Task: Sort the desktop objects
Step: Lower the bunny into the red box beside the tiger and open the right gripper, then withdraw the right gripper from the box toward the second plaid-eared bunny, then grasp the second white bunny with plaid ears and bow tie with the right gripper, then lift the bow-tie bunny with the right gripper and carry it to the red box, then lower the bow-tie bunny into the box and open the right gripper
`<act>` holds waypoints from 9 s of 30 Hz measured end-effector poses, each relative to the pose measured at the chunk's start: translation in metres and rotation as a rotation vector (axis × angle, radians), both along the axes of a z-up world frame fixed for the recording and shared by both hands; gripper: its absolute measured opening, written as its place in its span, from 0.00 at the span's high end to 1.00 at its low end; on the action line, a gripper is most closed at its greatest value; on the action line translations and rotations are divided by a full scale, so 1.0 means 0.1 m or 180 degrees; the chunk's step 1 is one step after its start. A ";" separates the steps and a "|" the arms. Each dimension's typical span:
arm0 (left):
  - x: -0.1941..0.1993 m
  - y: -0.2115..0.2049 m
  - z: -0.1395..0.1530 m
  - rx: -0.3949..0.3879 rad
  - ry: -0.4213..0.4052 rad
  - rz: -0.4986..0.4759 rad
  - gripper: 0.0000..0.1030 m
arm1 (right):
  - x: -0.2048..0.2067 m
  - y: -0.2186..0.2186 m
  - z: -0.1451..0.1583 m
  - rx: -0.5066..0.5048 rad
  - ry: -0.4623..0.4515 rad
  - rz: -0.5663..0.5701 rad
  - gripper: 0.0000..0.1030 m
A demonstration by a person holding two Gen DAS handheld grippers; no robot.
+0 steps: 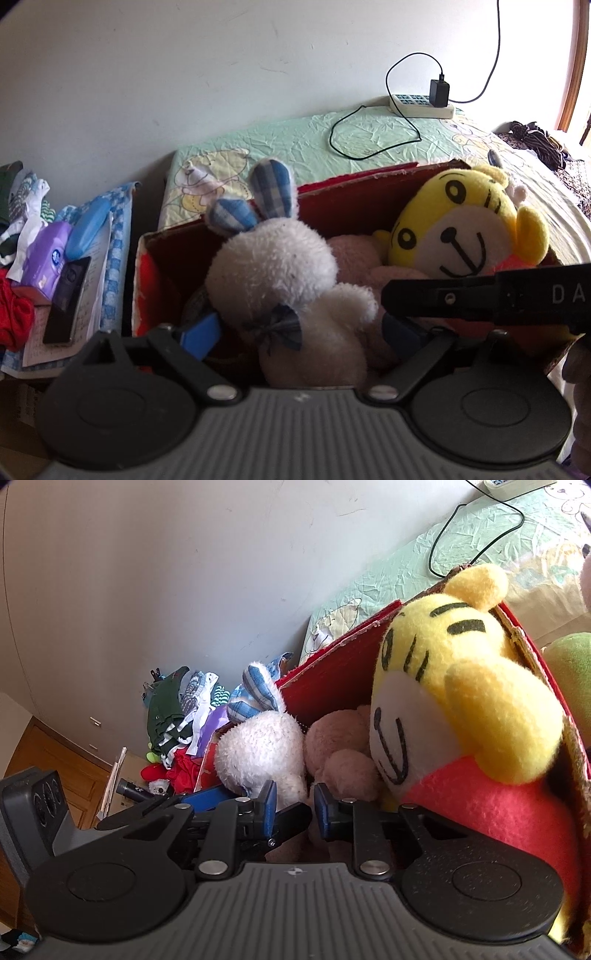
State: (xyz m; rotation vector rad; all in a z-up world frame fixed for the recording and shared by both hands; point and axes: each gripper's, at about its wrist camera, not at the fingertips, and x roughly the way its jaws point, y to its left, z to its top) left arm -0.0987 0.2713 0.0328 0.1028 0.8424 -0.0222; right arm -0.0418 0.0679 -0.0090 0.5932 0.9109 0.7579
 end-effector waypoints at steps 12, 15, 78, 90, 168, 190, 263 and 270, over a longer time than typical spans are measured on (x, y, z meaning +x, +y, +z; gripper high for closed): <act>-0.07 -0.14 0.09 0.0076 -0.0072 0.0150 0.06 | -0.14 -0.25 0.07 0.0032 -0.0200 -0.0152 0.77; -0.09 -0.19 0.11 0.0123 -0.0091 0.0205 0.06 | -0.17 -0.32 0.08 0.0122 -0.0240 -0.0168 0.76; 1.65 -3.27 -0.46 -0.0699 0.0397 -0.0299 0.43 | 0.77 -3.81 -0.50 0.0549 0.0329 -0.1315 0.74; 1.48 -3.33 -0.25 -0.0914 0.0345 -0.0676 0.40 | 1.07 -3.77 -0.63 0.0582 0.0421 -0.1126 0.72; -0.23 -1.92 0.62 -0.0971 -0.0227 -0.1126 0.37 | -0.17 -2.73 0.25 0.0760 0.0434 -0.0243 0.53; -0.50 -0.27 0.62 0.0014 -0.0811 -0.0389 0.36 | 0.01 -0.68 0.55 0.0941 -0.0427 0.0564 0.55; -0.65 -0.12 0.04 -0.0573 -0.0219 -0.0499 0.20 | -0.25 -0.08 0.26 0.0085 -0.0691 0.0712 0.72; -0.56 -0.12 0.00 -0.0565 -0.0222 -0.0448 0.17 | -0.27 -0.11 0.20 0.0132 -0.0568 0.0724 0.78</act>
